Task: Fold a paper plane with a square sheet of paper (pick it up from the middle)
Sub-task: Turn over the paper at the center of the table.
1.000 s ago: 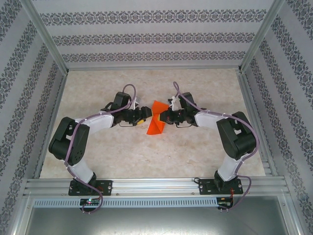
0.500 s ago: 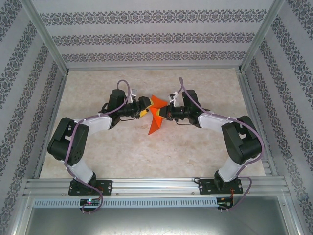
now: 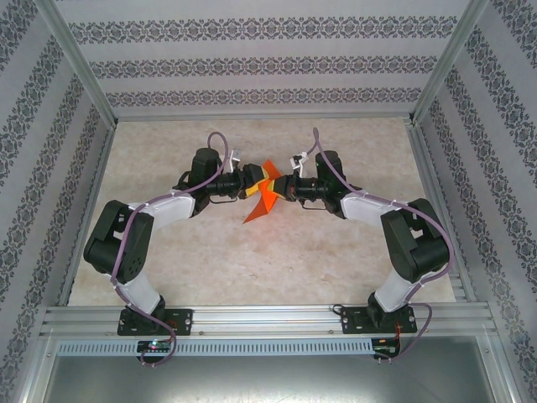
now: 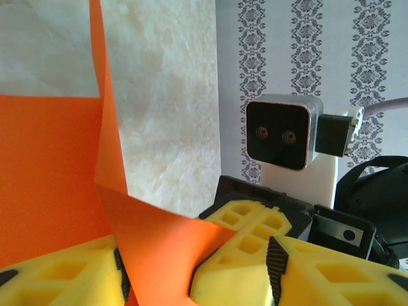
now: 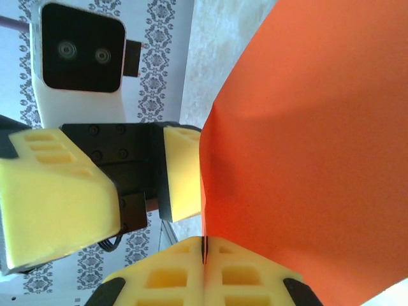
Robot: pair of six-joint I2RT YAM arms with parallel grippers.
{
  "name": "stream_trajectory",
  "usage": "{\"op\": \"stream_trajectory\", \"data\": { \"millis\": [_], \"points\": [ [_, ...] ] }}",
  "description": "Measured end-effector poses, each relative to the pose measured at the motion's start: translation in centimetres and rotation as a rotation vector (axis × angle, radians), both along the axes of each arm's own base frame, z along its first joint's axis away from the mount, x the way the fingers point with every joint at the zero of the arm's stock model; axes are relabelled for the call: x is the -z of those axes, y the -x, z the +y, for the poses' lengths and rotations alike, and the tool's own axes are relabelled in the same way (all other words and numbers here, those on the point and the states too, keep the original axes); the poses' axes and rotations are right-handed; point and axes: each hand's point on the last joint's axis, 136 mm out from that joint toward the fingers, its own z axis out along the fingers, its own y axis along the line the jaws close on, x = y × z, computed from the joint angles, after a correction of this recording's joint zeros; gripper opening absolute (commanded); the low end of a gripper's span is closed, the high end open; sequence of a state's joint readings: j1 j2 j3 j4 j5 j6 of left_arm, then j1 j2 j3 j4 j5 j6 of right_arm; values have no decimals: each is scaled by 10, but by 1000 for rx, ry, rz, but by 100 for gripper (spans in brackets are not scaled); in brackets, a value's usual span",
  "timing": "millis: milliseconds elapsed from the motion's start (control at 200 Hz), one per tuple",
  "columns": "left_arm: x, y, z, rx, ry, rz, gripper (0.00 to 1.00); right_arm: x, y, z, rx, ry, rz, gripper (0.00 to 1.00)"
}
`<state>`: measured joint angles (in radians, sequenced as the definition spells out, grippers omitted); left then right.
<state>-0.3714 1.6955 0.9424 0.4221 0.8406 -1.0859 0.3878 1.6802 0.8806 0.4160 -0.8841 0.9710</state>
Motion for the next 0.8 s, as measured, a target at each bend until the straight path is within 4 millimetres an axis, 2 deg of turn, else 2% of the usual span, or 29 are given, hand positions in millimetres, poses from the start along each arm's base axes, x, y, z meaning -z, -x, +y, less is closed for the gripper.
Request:
{"op": "stream_trajectory", "data": {
  "millis": [100, 265, 380, 455, 799],
  "points": [
    [-2, 2, -2, 15, 3, 1, 50, -1, -2, -2, 9, -4, 5, 0],
    [-7, 1, -4, 27, 7, -8, 49, -1, -4, -4, 20, -9, 17, 0],
    [-8, 1, -4, 33, 4, -10, 42, 1, -4, -4, 21, -8, 24, 1],
    [-7, 3, -4, 42, 0, -10, 34, 2, -5, -4, 21, -7, 28, 1],
    [-4, 4, -5, 58, -11, 2, 21, 1, -4, -3, 15, -14, 25, 3]
  ]
}}
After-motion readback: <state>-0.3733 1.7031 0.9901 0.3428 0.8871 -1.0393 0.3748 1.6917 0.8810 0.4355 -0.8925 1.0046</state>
